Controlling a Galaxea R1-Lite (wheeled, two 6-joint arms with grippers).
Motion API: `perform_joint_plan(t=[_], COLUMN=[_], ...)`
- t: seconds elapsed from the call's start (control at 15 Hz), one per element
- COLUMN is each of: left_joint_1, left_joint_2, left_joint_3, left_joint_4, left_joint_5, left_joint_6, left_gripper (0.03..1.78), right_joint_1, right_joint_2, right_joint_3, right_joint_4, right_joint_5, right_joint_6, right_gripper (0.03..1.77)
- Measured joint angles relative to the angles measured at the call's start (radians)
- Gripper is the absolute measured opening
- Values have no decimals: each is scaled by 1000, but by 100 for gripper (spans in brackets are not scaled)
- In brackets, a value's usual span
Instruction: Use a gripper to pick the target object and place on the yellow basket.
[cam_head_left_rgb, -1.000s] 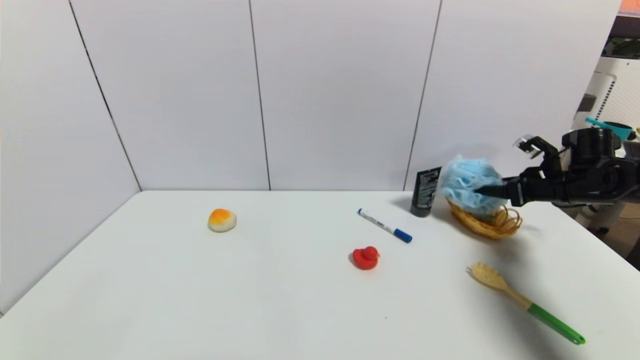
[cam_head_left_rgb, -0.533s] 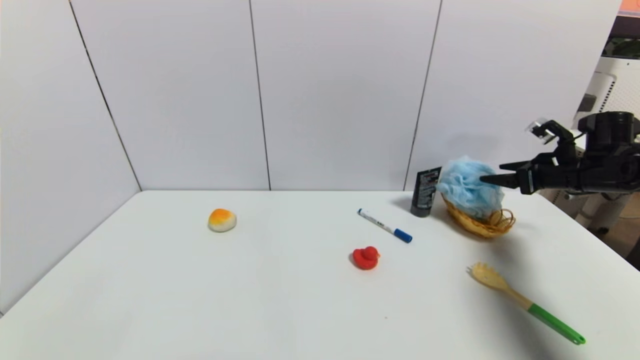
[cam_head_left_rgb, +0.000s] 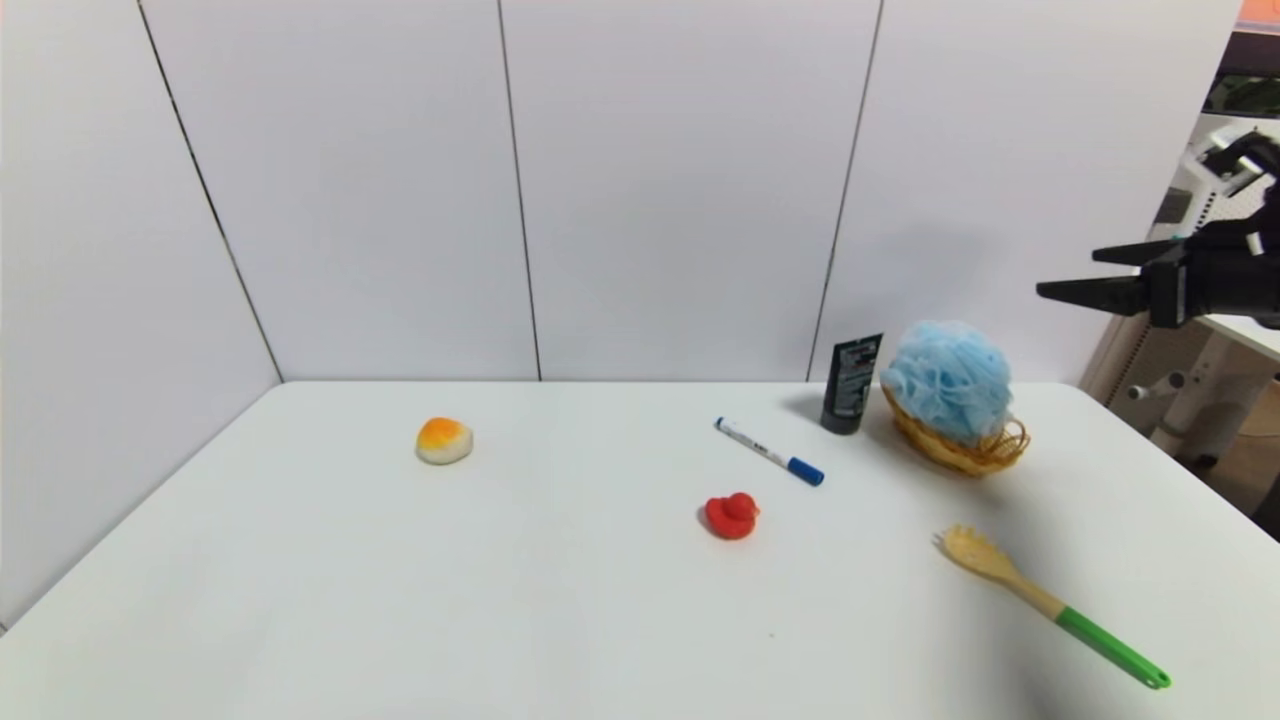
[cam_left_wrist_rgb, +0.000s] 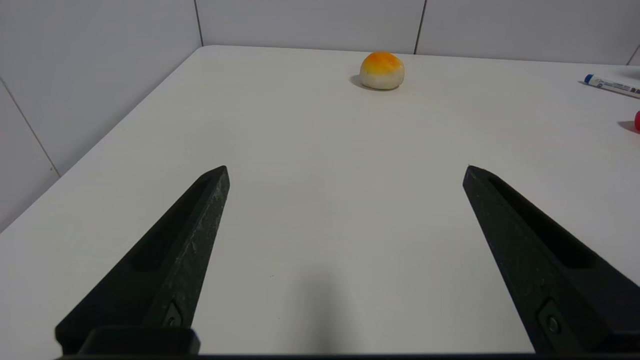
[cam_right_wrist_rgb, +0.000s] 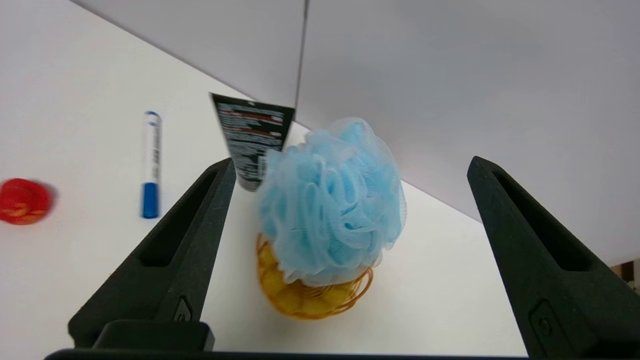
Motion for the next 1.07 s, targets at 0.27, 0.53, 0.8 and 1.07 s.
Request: perform_joint_plan(t=[0.27,0.53,0.8,1.07], left_joint_1=[0,0,0,0], left_joint_2=[0,0,0,0], left_joint_3=[0,0,0,0], left_joint_4=[0,0,0,0], left_joint_5=[0,0,0,0], left_joint_6=[0,0,0,0], left_gripper=[169,169,169,169], right_joint_1=[64,146,212,251], right_joint_2=[-281,-598,-908,-1180], right_joint_3=[119,351,651,943], right_joint_4=[57,66,67,53], right_joint_5=[-9,-144,-521,-750], right_joint_6=[109,215,239,290], right_gripper=[165,167,169,169])
